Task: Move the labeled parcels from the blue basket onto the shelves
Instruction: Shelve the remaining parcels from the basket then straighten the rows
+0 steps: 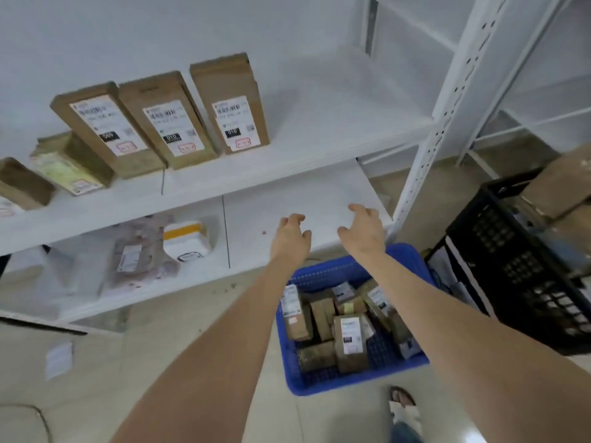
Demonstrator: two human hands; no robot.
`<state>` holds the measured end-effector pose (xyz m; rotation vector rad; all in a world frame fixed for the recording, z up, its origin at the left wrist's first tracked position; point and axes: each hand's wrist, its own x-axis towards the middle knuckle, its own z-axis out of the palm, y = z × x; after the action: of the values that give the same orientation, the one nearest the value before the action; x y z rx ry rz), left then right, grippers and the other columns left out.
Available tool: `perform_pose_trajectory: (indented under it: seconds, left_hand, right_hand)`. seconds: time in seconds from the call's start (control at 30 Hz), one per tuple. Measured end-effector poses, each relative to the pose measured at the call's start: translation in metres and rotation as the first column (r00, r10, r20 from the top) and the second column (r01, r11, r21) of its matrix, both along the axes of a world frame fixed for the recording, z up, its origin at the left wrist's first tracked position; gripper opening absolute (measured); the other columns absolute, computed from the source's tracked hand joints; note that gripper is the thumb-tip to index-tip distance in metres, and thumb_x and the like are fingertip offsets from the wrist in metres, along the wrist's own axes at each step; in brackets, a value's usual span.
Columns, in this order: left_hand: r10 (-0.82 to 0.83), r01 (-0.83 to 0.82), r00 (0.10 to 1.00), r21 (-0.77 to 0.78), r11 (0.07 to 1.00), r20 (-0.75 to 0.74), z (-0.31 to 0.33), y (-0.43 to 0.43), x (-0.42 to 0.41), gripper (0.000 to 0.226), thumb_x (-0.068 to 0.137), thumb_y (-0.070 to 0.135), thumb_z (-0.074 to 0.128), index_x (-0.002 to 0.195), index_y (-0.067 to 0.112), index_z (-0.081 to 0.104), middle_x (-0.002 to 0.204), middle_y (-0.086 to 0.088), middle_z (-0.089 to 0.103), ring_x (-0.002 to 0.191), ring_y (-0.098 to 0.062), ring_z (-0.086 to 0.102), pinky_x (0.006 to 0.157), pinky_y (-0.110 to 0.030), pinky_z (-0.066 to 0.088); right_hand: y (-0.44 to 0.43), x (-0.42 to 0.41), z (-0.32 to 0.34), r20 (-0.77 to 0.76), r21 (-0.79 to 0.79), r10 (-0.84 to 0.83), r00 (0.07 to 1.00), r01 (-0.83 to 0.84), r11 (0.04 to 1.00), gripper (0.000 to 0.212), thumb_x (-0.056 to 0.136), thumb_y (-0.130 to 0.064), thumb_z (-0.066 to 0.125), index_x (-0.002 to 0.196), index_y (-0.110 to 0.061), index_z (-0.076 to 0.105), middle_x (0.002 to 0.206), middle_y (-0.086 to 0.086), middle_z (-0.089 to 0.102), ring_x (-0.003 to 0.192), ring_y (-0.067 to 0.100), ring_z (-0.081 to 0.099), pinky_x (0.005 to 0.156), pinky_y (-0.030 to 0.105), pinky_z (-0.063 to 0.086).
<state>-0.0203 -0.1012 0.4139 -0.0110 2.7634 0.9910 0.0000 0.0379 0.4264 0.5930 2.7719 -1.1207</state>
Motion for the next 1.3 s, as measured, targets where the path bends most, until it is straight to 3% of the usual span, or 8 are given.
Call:
perform_pose_trajectory:
  seconds: [0.3,0.43,0.57,0.67,0.73,0.93,1.1,1.3]
  left_hand:
    - [0.108,-0.098,0.932,-0.047,0.994,0.345,-0.196,0.093,-0.003,0.045,0.095,0.017,0.049,0.139,0.012,0.039,0.139,-0.009,0.045,0.119,-0.027,0.052,0.096,-0.037,0.044]
    - [0.122,-0.096,0.867,-0.08,0.992,0.483,-0.286,0.122,-0.001,0.044,0.097,0.017,0.046,0.14,0.012,0.038,0.136,-0.01,0.046,0.118,-0.028,0.051,0.095,-0.036,0.043]
    - [0.122,-0.087,0.817,-0.089,0.992,0.564,-0.386,0.128,-0.006,0.047,0.098,0.02,0.044,0.143,0.012,0.032,0.14,-0.013,0.045,0.12,-0.029,0.051,0.098,-0.039,0.045]
    - [0.144,-0.087,0.807,-0.126,0.988,0.573,-0.461,0.125,-0.009,0.044,0.098,0.023,0.042,0.14,0.012,0.034,0.135,-0.016,0.049,0.112,-0.032,0.056,0.091,-0.04,0.049]
    - [0.175,-0.113,0.81,-0.144,0.983,0.56,-0.504,0.122,-0.011,0.04,0.099,0.023,0.041,0.137,0.013,0.037,0.131,-0.016,0.051,0.107,-0.031,0.058,0.085,-0.038,0.048]
    - [0.226,-0.172,0.906,-0.177,0.969,0.357,-0.584,0.119,-0.026,0.033,0.096,0.019,0.044,0.128,0.02,0.05,0.125,-0.005,0.055,0.103,-0.026,0.06,0.084,-0.042,0.053]
    - [0.258,-0.238,0.917,-0.103,0.966,0.304,-0.597,0.113,-0.034,0.029,0.092,0.013,0.048,0.121,0.017,0.054,0.121,-0.004,0.058,0.104,-0.024,0.061,0.085,-0.041,0.054]
    - [0.395,-0.421,0.81,-0.038,0.906,0.433,-0.53,0.111,-0.035,0.039,0.094,0.025,0.049,0.13,0.013,0.045,0.128,-0.008,0.055,0.109,-0.025,0.058,0.092,-0.037,0.049]
  right_hand:
    - [0.098,-0.017,-0.197,0.307,-0.079,0.034,0.951,-0.01,0.997,0.056,0.092,-0.016,0.055,0.144,-0.017,0.033,0.144,0.012,0.031,0.124,0.031,0.043,0.097,0.043,0.045]
    - [0.125,-0.018,-0.294,0.418,-0.104,0.032,0.908,0.013,0.994,0.06,0.09,-0.031,0.059,0.142,-0.017,0.034,0.143,0.012,0.036,0.129,0.03,0.038,0.103,0.042,0.038]
    - [0.13,-0.023,-0.392,0.584,-0.209,-0.017,0.811,0.171,0.963,0.075,0.087,-0.045,0.059,0.148,-0.018,0.024,0.148,0.012,0.033,0.133,0.032,0.034,0.104,0.043,0.035]
    - [0.124,-0.031,-0.485,0.684,-0.24,-0.048,0.728,0.288,0.927,0.101,0.065,-0.076,0.055,0.147,-0.027,0.024,0.148,0.007,0.038,0.13,0.034,0.041,0.103,0.051,0.038]
    - [0.121,-0.034,-0.545,0.715,-0.287,-0.05,0.698,0.358,0.888,0.113,0.056,-0.083,0.058,0.147,-0.026,0.025,0.149,0.007,0.038,0.131,0.034,0.041,0.105,0.053,0.037]
    - [0.105,-0.057,-0.623,0.763,-0.315,-0.101,0.638,0.504,0.804,0.097,0.075,-0.065,0.064,0.149,-0.015,0.026,0.149,0.013,0.037,0.133,0.032,0.04,0.11,0.045,0.033]
    - [0.101,-0.066,-0.635,0.735,-0.288,-0.167,0.657,0.526,0.8,0.065,0.085,-0.05,0.063,0.132,-0.007,0.048,0.128,0.013,0.056,0.112,0.03,0.055,0.084,0.029,0.039]
    - [0.117,-0.044,-0.562,0.737,-0.428,-0.171,0.654,0.646,0.632,0.061,0.053,-0.055,0.078,0.102,-0.024,0.061,0.098,0.006,0.066,0.092,0.026,0.064,0.09,0.044,0.051]
